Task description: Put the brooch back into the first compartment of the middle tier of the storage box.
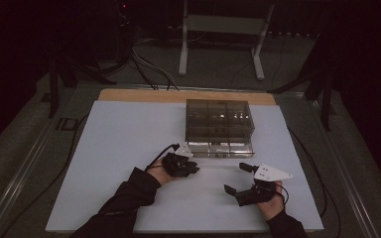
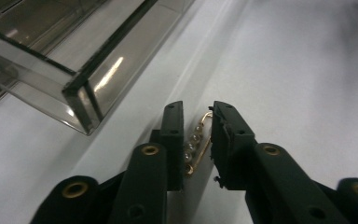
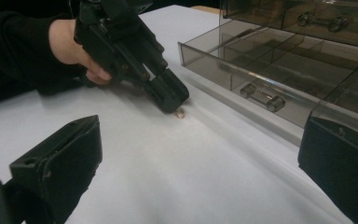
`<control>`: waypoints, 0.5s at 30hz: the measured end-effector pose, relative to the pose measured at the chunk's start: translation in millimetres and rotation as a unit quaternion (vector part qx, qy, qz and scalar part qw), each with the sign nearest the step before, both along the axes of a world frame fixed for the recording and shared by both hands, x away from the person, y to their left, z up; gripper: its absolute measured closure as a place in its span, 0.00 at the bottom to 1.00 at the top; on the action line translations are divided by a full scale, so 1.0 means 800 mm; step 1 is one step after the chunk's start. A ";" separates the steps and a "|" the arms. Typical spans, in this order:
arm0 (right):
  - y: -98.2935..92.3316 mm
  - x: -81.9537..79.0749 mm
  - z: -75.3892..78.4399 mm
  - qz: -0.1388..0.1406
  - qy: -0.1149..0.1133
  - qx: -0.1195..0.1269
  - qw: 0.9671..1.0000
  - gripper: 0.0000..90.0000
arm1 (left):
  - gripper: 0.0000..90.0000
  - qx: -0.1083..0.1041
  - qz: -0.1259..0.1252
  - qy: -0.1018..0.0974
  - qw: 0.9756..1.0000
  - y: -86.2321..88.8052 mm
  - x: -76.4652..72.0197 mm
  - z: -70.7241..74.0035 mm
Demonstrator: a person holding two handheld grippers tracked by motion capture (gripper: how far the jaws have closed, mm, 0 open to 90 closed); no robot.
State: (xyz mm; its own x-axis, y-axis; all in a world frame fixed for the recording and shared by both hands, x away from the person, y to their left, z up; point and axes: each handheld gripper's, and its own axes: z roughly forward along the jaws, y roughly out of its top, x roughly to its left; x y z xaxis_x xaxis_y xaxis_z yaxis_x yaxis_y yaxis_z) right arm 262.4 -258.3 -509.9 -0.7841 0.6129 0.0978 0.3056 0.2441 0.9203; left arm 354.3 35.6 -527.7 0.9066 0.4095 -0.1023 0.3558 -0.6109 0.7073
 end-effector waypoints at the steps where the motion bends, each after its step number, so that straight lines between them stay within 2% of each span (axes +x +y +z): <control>1: 0.000 -0.001 0.000 -0.001 -0.002 -0.001 1.000 0.00 | 0.89 0.000 -0.001 0.002 1.000 0.000 0.000 0.000; 5: 0.000 0.000 0.000 -0.001 0.000 0.001 1.000 0.00 | 0.95 0.006 0.001 -0.003 1.000 -0.001 -0.002 0.000; 10: 0.001 0.001 0.000 0.000 0.001 0.002 1.000 0.00 | 0.95 0.007 0.002 -0.004 1.000 -0.002 -0.004 0.001; 13: 0.001 0.000 0.000 0.001 -0.001 0.001 1.000 0.00 | 0.95 0.013 -0.010 -0.013 1.000 -0.006 -0.007 0.002; 15: 0.001 0.001 0.000 0.000 0.001 0.002 1.000 0.00 | 0.95 0.012 -0.009 -0.014 1.000 -0.006 -0.009 0.001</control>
